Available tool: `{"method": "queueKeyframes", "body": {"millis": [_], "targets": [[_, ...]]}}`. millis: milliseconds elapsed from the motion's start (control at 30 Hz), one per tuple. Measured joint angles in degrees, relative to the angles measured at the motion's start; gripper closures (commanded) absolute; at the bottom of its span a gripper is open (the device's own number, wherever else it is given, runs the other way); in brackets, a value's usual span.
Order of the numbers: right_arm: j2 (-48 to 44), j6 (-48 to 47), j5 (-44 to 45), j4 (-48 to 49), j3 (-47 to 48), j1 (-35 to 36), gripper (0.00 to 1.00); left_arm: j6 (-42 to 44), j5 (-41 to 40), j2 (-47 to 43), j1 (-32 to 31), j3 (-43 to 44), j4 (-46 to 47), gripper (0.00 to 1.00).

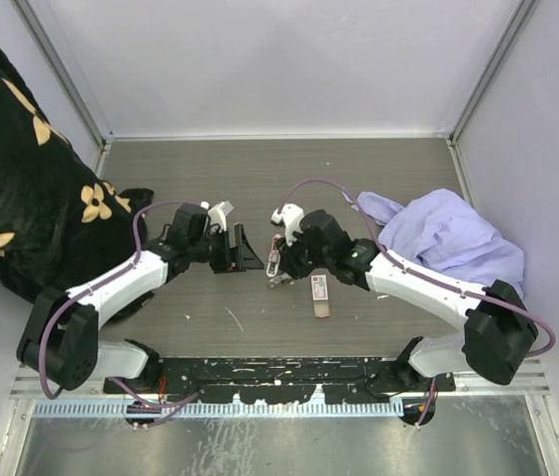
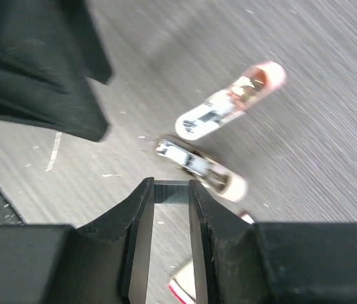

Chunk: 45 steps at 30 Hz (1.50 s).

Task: Load the staples into the stapler
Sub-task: Adjust the stapler at the center of the board.

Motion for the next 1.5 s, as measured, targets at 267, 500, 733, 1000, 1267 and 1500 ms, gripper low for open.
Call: {"method": "queueKeyframes", "body": {"millis": [267, 500, 733, 1000, 1267, 1500], "targets": [[-2.3, 4.4, 1.9, -0.1, -3.9, -12.3, 0.75, 5.5, -17.5, 8.0, -9.0, 2.8, 2.0, 0.30], [-6.3, 6.4, 2.1, 0.5, -6.3, -15.6, 0.75, 9.5, -25.4, 15.5, -12.0, 8.3, 2.2, 0.30], [-6.6, 7.0, 1.8, 1.4, -7.7, -16.4, 0.75, 12.0, -29.6, 21.0, -13.1, 12.0, 2.3, 0.30], [-6.6, 7.0, 1.3, 2.1, -7.8, -17.0, 0.75, 13.5, -31.7, 25.3, -14.2, 14.9, 2.8, 0.36], [-6.6, 7.0, 0.9, 2.4, -8.2, -17.4, 0.75, 16.2, -32.9, 26.2, -14.4, 15.6, 2.5, 0.53], [-6.6, 7.0, 0.3, 2.6, -8.2, -17.6, 0.74, 19.5, -33.4, 25.7, -14.8, 15.0, 1.5, 0.54]]}}
